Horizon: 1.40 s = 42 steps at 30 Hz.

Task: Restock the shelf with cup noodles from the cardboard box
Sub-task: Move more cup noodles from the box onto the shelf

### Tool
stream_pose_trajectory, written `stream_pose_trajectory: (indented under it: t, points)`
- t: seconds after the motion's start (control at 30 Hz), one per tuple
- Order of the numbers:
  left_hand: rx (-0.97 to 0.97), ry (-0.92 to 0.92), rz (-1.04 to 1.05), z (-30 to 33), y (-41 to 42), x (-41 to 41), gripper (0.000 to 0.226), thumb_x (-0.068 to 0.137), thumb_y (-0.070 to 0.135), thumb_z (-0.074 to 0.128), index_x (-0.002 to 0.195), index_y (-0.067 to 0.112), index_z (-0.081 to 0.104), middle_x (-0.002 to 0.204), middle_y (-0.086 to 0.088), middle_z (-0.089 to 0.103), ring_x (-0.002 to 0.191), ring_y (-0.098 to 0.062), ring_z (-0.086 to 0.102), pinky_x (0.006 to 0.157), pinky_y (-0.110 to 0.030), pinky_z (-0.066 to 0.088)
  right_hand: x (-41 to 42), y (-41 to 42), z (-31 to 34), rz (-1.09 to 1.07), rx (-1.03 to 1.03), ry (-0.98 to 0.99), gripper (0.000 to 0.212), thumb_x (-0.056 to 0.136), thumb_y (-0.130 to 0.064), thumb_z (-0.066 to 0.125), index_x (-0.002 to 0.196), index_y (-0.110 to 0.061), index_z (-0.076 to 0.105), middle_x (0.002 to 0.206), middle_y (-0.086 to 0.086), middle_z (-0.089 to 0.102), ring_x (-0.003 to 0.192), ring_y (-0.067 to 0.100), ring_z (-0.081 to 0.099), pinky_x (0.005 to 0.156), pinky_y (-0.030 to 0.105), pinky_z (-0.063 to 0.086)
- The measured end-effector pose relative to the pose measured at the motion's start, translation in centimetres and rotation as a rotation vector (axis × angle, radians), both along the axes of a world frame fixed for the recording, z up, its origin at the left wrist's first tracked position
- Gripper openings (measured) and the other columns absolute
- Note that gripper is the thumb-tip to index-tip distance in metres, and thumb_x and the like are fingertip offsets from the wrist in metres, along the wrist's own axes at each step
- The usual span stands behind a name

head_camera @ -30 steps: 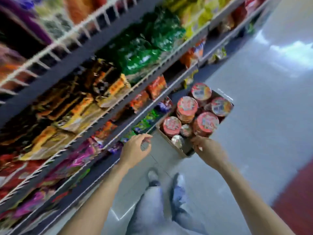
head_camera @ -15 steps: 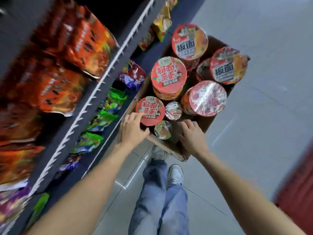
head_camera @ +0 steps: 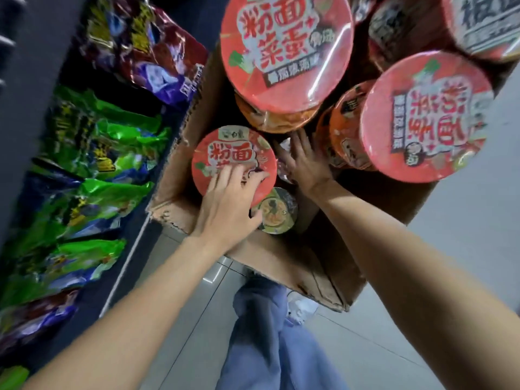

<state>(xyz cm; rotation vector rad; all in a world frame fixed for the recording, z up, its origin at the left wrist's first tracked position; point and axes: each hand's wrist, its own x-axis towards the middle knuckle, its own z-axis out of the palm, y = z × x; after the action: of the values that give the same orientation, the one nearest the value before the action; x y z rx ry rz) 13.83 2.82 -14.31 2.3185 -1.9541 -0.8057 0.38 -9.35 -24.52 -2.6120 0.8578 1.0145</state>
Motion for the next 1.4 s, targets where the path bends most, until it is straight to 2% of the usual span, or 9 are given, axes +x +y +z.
stream_pose_trajectory:
  t: [0.17,0.3,0.5,0.67,0.8,1.0,1.1,1.2,1.4]
  points:
    - [-0.019,0.056,-0.251,-1.4,-0.3,-2.6,0.049,0.056,0.025,0.076,0.100,0.009,0.062,0.105,-0.011,0.062,0.100,-0.031,0.058,0.081,-0.037,0.049,-1.1,1.4,0.3,0.053,-0.112,0.055,0.074,0.086,-0.043,0.057,0.146,-0.029,0.016,0.149,0.024,0.031,0.132,0.042,0.037,0.109,0.051,0.030]
    - [0.148,0.030,-0.352,-3.1,-0.7,-5.2,0.053,0.046,0.021,0.080,0.092,0.004,0.062,0.093,-0.014,0.061,0.087,-0.031,0.059,0.071,-0.035,0.050,-5.0,4.0,1.7,0.002,-0.008,0.139,0.058,0.099,-0.034,0.035,0.150,-0.028,0.007,0.153,0.027,0.012,0.139,0.046,0.018,0.114,0.055,0.010]
    - [0.453,-0.238,-0.471,-7.1,-2.1,-9.8,0.053,0.097,0.016,0.037,0.143,-0.003,0.019,0.148,-0.023,0.023,0.138,-0.038,0.021,0.108,-0.039,0.024,-6.8,4.5,3.8,-0.084,-0.020,0.138,0.060,0.098,-0.036,0.037,0.148,-0.022,0.005,0.150,0.029,0.015,0.137,0.046,0.020,0.115,0.054,0.007]
    - [0.582,-0.421,-0.355,-10.4,-0.9,-9.3,0.094,0.089,0.048,0.052,0.147,0.000,-0.004,0.153,-0.027,0.011,0.141,-0.041,0.014,0.115,-0.046,0.015,-7.0,3.6,3.2,-0.240,-0.083,0.114,0.077,0.090,-0.034,0.056,0.147,-0.024,0.005,0.144,0.023,0.024,0.129,0.042,0.032,0.111,0.048,0.024]
    - [0.522,-0.482,-0.433,-11.8,0.0,-9.2,0.101,0.087,0.054,0.051,0.147,0.004,-0.013,0.153,-0.023,0.013,0.139,-0.043,0.017,0.112,-0.048,0.020,-6.8,3.7,3.6,-0.342,-0.048,0.090,0.089,0.086,-0.029,0.063,0.149,-0.025,0.000,0.148,0.024,0.017,0.133,0.045,0.024,0.105,0.056,0.031]
    - [0.632,-0.272,-0.252,-7.1,-0.8,-9.9,0.122,0.069,0.056,0.072,0.149,0.012,-0.009,0.153,-0.021,0.009,0.139,-0.044,0.011,0.109,-0.056,0.021,-6.4,6.3,8.9,-0.422,-0.090,0.062,0.087,0.072,-0.026,0.074,0.145,-0.028,0.026,0.139,0.029,0.037,0.116,0.049,0.045,0.072,0.052,0.055]
    - [0.563,-0.152,-0.158,-2.6,0.0,-10.0,0.124,0.063,0.051,0.077,0.149,0.019,-0.006,0.151,-0.018,0.012,0.136,-0.040,0.015,0.105,-0.055,0.030,-7.4,7.2,14.9,-0.443,-0.043,-0.035,0.092,0.074,-0.025,0.071,0.147,-0.029,0.016,0.143,0.027,0.026,0.118,0.050,0.038,0.080,0.049,0.050]
    - [0.421,-0.029,-0.028,3.2,1.1,-10.2,0.120,0.062,0.050,0.077,0.149,0.023,-0.002,0.146,-0.012,0.019,0.129,-0.034,0.022,0.096,-0.050,0.037,-8.4,7.0,22.6,-0.515,-0.108,-0.165,0.102,0.058,-0.031,0.081,0.146,-0.030,0.029,0.139,0.023,0.037,0.109,0.046,0.046,0.072,0.043,0.047]
    - [0.302,0.354,0.501,18.7,1.6,-8.1,0.116,0.064,0.053,0.076,0.150,0.024,0.006,0.145,-0.013,0.021,0.131,-0.034,0.020,0.108,-0.046,0.022,-11.5,5.9,37.3,-0.817,-0.038,-0.431,0.115,0.052,-0.063,0.059,0.149,-0.016,0.018,0.143,0.016,0.034,0.120,0.041,0.041,0.096,0.047,0.036]
